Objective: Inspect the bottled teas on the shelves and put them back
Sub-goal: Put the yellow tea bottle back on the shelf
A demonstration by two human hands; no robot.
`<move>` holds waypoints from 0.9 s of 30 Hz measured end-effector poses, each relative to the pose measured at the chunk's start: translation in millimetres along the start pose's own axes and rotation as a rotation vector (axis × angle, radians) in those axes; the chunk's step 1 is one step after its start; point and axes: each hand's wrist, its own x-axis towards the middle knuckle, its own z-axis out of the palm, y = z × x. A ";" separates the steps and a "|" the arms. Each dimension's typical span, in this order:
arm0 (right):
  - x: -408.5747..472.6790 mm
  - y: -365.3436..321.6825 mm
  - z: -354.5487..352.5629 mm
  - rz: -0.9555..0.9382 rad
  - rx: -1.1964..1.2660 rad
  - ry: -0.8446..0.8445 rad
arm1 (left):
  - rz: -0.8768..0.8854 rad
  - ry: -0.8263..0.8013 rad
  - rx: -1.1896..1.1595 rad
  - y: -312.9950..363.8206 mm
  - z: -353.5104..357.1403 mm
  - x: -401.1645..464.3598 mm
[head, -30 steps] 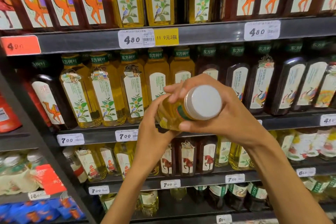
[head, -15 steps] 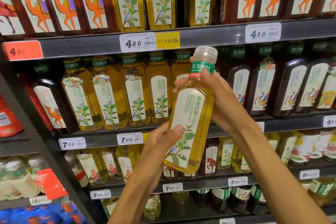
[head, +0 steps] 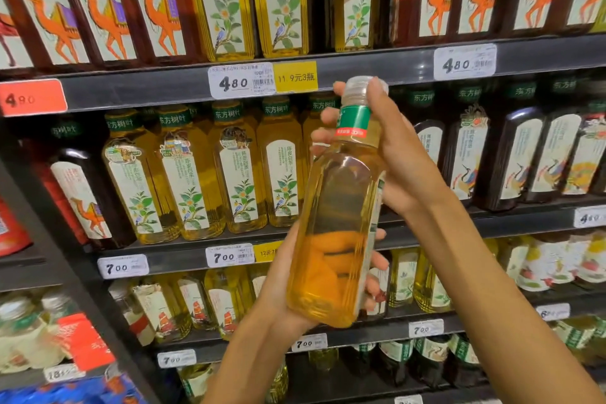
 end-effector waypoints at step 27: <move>10.7 -14.9 12.1 -0.245 -0.475 0.353 | 0.371 0.258 0.366 17.4 4.8 12.7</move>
